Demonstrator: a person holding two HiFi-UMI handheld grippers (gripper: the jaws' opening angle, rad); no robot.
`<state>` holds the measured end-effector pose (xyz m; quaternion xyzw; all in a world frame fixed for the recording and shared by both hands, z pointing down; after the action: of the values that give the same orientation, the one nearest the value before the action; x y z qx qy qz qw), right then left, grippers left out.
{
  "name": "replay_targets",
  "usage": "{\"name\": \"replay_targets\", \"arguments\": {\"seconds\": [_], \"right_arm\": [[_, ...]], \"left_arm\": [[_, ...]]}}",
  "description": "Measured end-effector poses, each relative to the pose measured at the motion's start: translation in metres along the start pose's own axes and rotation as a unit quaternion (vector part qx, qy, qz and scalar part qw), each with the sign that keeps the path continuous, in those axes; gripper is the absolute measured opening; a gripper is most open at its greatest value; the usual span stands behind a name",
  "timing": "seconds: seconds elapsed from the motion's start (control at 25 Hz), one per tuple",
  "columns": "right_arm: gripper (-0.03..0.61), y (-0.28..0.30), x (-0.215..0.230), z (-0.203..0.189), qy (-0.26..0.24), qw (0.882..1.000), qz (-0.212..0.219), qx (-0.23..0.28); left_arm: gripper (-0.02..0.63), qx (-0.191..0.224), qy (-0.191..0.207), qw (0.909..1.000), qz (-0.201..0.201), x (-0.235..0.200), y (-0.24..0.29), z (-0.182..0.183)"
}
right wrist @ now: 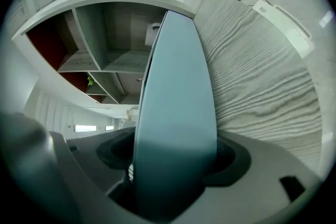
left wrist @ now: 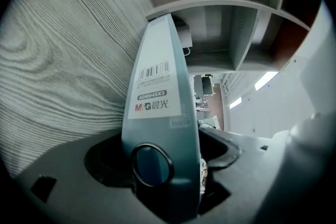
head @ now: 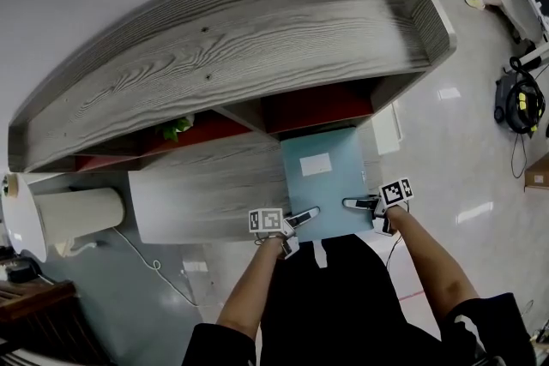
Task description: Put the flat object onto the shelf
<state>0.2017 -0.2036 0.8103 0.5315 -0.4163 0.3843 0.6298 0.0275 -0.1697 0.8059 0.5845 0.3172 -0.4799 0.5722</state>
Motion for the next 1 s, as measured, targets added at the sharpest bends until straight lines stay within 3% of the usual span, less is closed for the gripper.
{"name": "replay_targets", "arguments": {"seconds": [0.28, 0.64, 1.0], "right_arm": [[0.381, -0.003, 0.007, 0.006, -0.003, 0.999, -0.035, 0.004], [0.411, -0.008, 0.007, 0.008, -0.013, 0.995, -0.098, 0.026], [0.433, -0.006, 0.007, 0.004, -0.016, 0.983, -0.181, 0.035]], "left_arm": [[0.367, 0.028, 0.001, 0.9994, 0.021, -0.001, 0.001, 0.005], [0.383, 0.072, 0.024, 0.9936, 0.084, -0.003, -0.002, 0.006], [0.396, 0.101, 0.050, 0.9771, 0.181, -0.003, -0.015, 0.004]]}}
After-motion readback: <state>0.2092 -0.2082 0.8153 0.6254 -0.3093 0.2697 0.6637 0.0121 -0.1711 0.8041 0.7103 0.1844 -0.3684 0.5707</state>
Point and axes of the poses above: the fingertips, and each gripper's own axes: y forward along the fingers, x to its right, z out of its top, the point moved 4 cm from there along -y, backward along the fingers, and after that the axes turned 7 degrees about -x, right-handed, at the moved point
